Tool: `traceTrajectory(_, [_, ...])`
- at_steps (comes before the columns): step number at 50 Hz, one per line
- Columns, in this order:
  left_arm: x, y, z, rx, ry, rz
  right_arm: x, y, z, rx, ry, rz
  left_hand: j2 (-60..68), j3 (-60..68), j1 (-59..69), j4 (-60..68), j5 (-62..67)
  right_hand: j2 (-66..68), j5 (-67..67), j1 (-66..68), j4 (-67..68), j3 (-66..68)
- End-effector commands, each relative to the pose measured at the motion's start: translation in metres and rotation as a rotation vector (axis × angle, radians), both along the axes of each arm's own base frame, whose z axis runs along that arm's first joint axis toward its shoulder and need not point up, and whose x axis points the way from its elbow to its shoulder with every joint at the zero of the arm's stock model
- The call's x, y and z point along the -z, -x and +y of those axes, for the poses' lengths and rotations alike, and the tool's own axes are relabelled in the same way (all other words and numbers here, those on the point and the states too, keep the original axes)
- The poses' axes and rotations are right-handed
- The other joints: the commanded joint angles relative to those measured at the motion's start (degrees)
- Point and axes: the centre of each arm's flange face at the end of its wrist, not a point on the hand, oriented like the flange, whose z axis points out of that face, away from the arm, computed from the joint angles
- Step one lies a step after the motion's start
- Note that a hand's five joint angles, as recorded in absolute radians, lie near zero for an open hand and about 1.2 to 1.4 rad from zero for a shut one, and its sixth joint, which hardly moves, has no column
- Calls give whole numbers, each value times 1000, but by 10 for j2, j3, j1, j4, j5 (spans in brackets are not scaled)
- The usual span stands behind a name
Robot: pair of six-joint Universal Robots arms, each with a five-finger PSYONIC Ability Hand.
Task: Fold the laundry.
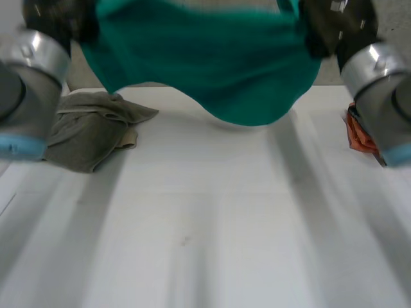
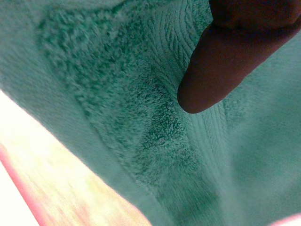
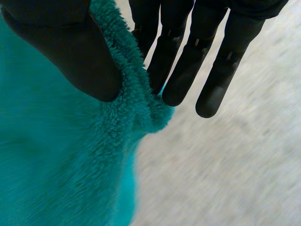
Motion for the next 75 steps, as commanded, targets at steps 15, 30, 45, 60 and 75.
traceTrajectory(15, [172,-20,89,65,-527,-377,147,28,48,-24,-639,367,114,117,125,112,141,-277,-260,-245,-289,-284])
traceTrajectory(30, [164,-20,100,83,-520,-350,130,-2,15,-299,-262,788,114,117,125,112,141,-459,-442,-427,-471,-466])
traceTrajectory(45, [156,-20,102,90,-492,-340,187,-18,-31,-335,-273,868,114,117,125,112,141,-442,-425,-410,-454,-449])
traceTrajectory(60, [144,-25,100,65,-462,-321,173,-11,-59,-167,-188,790,114,117,125,112,141,125,142,157,113,118])
traceTrajectory(75, [131,-35,112,92,-531,-336,114,105,33,-24,-715,884,114,117,125,112,141,125,142,157,113,118])
